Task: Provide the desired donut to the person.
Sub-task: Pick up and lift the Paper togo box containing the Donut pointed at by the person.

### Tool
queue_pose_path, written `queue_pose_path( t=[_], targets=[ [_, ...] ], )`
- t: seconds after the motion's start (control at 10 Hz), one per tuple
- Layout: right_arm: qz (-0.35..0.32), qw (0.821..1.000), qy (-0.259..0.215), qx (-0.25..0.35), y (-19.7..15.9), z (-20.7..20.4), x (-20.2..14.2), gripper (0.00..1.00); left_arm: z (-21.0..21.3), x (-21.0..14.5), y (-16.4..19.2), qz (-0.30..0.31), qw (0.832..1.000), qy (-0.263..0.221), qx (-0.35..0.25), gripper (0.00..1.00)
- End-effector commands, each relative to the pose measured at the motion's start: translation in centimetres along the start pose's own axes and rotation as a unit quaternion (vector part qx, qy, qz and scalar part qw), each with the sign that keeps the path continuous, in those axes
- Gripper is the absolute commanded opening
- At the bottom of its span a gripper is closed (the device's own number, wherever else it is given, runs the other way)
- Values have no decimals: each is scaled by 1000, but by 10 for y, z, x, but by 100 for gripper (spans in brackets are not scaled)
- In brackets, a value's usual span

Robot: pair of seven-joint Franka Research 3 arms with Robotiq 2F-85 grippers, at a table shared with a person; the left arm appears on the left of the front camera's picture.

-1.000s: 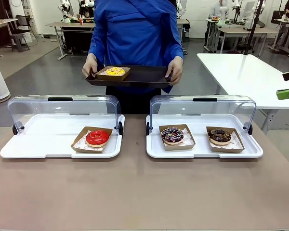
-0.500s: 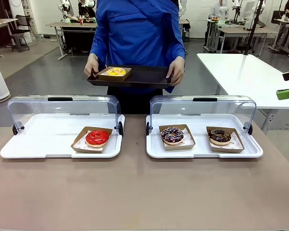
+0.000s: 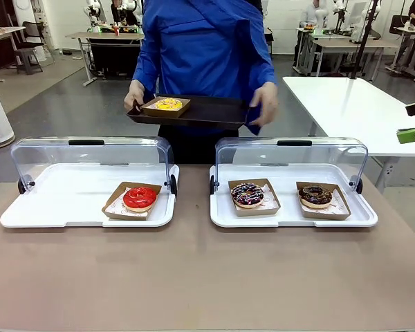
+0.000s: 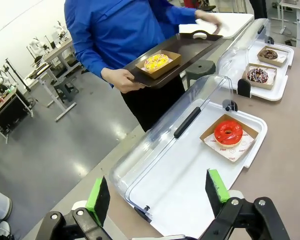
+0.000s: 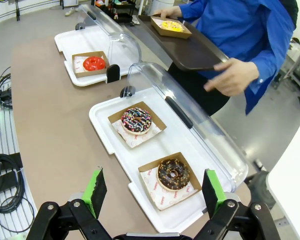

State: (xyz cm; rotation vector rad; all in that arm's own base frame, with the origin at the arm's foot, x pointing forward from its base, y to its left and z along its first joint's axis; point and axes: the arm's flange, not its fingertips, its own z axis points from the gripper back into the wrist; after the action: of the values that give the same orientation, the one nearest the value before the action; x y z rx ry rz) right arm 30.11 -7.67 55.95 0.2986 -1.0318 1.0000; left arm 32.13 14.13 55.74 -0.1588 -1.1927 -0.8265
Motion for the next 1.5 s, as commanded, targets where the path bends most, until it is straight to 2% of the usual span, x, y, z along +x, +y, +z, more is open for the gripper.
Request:
queue_pose_path(
  t=[0.0,1.4],
  targets=[
    [-2,1000,-4,4,0,-2,0,100,0,1,0,3,1000,3,5,100],
    [-2,1000,-4,4,0,-2,0,100,0,1,0,3,1000,3,5,100]
  ],
)
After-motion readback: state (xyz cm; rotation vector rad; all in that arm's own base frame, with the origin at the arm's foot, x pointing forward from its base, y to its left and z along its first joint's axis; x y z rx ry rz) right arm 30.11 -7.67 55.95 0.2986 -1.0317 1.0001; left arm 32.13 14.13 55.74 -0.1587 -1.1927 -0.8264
